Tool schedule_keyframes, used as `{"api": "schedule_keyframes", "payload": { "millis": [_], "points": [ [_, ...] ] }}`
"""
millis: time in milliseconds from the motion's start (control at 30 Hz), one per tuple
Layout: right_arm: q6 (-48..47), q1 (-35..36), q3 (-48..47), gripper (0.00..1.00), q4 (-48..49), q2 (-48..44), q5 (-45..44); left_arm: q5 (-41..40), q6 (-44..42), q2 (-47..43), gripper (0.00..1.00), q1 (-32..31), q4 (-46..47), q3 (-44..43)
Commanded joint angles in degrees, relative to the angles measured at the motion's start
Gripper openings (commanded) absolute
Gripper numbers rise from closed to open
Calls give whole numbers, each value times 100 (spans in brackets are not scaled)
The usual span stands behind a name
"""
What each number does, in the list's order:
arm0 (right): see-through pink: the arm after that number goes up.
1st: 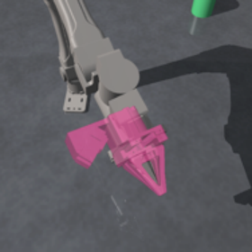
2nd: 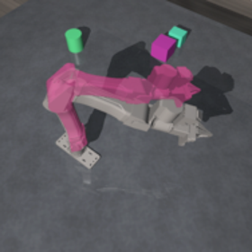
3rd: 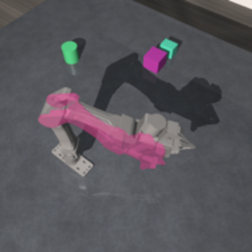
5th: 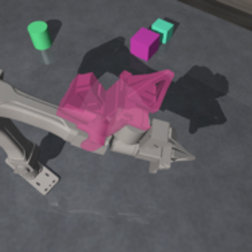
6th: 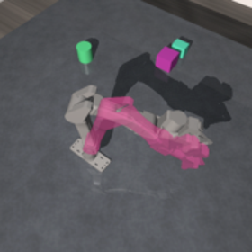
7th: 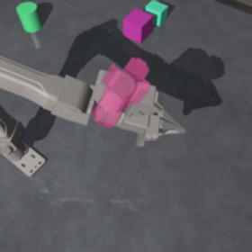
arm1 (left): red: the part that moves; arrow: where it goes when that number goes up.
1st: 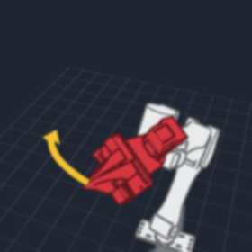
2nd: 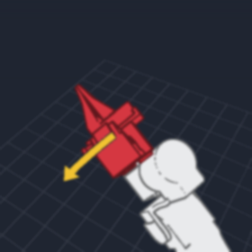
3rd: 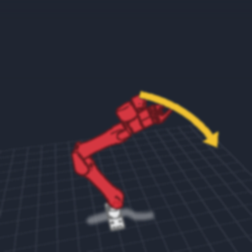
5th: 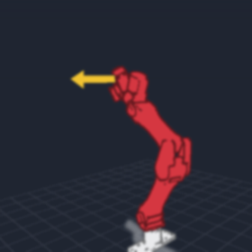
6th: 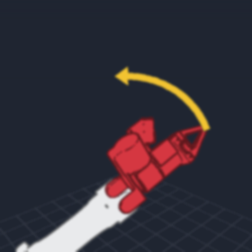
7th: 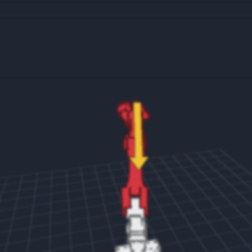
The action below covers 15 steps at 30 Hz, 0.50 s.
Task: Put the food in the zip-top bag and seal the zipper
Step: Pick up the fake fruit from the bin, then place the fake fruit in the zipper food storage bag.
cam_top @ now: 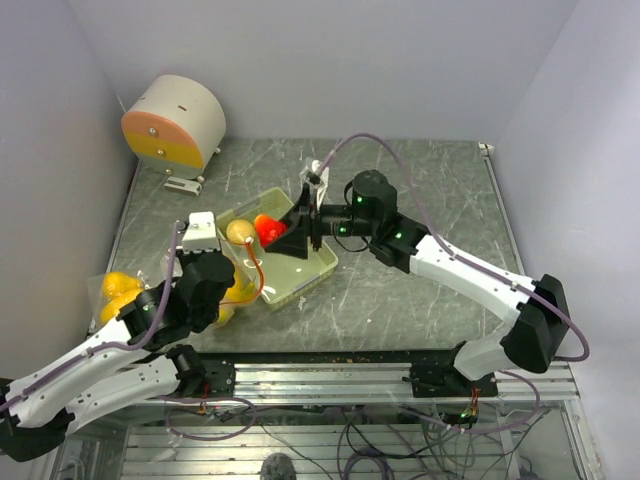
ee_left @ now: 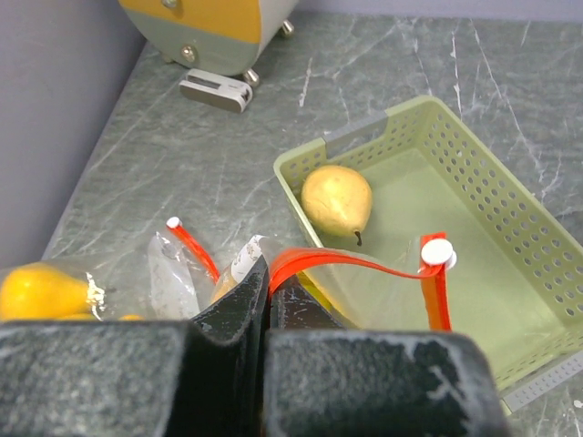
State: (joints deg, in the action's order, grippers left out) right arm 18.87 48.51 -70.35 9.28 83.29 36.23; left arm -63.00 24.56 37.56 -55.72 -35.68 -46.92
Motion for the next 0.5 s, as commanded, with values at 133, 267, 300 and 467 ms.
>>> {"api": "schedule_keyframes", "payload": {
  "millis": [133, 267, 300, 467],
  "points": [
    [-425, 736, 15, 40, -441, 442, 372, 253, 417, 283, 7, -21, 729, 239],
    [-448, 936, -258, 40, -723, 971, -223, 358, 406, 299, 7, -25, 714, 153],
    [-440, 969, -340, 40, -820, 1092, -477, 359, 395, 289, 7, -26, 682, 120],
    [-260, 980, -565, 57, -631, 1510, -1374, 366, 342, 156, 7, -18, 568, 44]
  ]
}}
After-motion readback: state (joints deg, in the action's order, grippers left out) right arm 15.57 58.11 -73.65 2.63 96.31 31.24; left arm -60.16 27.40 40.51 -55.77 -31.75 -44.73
